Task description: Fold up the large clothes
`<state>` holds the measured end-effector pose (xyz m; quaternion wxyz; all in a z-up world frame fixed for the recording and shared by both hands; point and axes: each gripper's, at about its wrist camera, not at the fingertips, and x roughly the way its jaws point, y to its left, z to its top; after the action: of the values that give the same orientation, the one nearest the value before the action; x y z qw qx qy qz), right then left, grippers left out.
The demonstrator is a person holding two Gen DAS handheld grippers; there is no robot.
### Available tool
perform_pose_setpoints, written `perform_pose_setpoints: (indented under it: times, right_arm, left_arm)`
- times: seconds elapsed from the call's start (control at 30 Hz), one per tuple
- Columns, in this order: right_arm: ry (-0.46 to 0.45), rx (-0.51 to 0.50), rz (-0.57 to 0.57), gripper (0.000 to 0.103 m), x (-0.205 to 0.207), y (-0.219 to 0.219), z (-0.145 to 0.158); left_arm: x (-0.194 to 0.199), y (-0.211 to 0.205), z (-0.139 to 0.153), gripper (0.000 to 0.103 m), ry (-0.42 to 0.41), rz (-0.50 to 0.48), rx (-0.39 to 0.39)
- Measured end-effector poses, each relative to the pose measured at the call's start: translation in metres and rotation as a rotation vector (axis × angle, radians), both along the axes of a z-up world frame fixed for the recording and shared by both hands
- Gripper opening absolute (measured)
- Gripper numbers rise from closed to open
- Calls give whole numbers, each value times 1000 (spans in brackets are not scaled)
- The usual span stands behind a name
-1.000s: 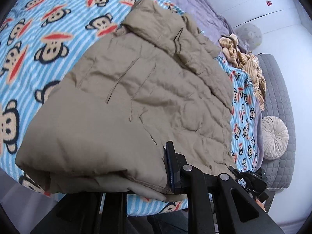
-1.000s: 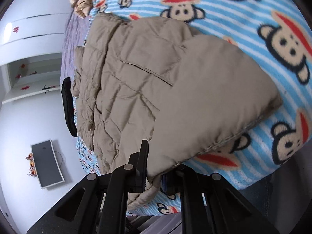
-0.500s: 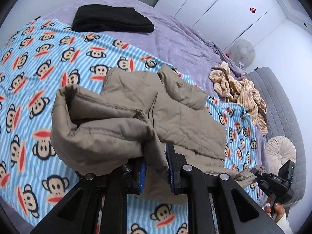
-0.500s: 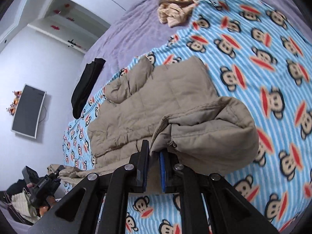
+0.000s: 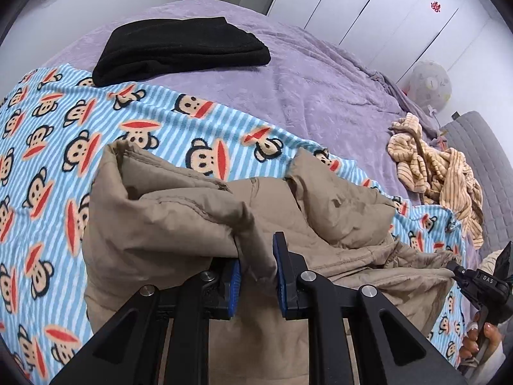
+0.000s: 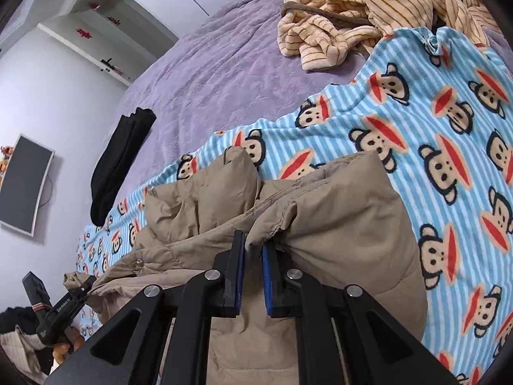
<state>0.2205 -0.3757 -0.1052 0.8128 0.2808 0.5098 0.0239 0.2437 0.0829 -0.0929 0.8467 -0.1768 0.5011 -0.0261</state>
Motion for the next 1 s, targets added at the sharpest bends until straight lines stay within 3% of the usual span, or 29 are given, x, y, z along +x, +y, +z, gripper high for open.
perform_pose_setpoints:
  times: [0.2,0.37,0.47,0.63,0.77,0.8,0.83,0.87,0.93,0.97,1.0]
  right_arm:
    - [88,10,-61,11,41,-3,-58]
    - [144,2,-59,11,56,1,-96]
    - [144,-13,-50,11,65,2,-104]
    - [152,-8,-47,11,77,1,-109]
    - [150,14,-26,13,73,-4,-88]
    - [141,14,-13,16,69,-4,-80]
    - [127,9,0,26,63,-5,-71]
    - [104,0,9,47,55,-5,-60]
    - [57,-16,22,59,38,-2,-43]
    - [41,-17,50,57,29,4,-38]
    - [34,-21,87,54,22,12,-36]
  left_arm:
    - [59,-1,-52,20,54,8,62]
    - [74,-10,-86,20,87,-25,120]
    - [81,-17,-95,20,82,-49,160]
    - [95,-17,-102,20,104,-21,164]
    - [88,-14,-76,21,79,1,169]
    - [83,-14,-66,21,56,-8,173]
    - [74,-14,-52,21,22,-26,177]
    - [66,-15,-40,22,-11,-44,181]
    - [50,-16,-22,63,-56,-81,185]
    - [38,-19,-14,90,-90,-92,184]
    - [29,-23,-8,91,-122,-107,178]
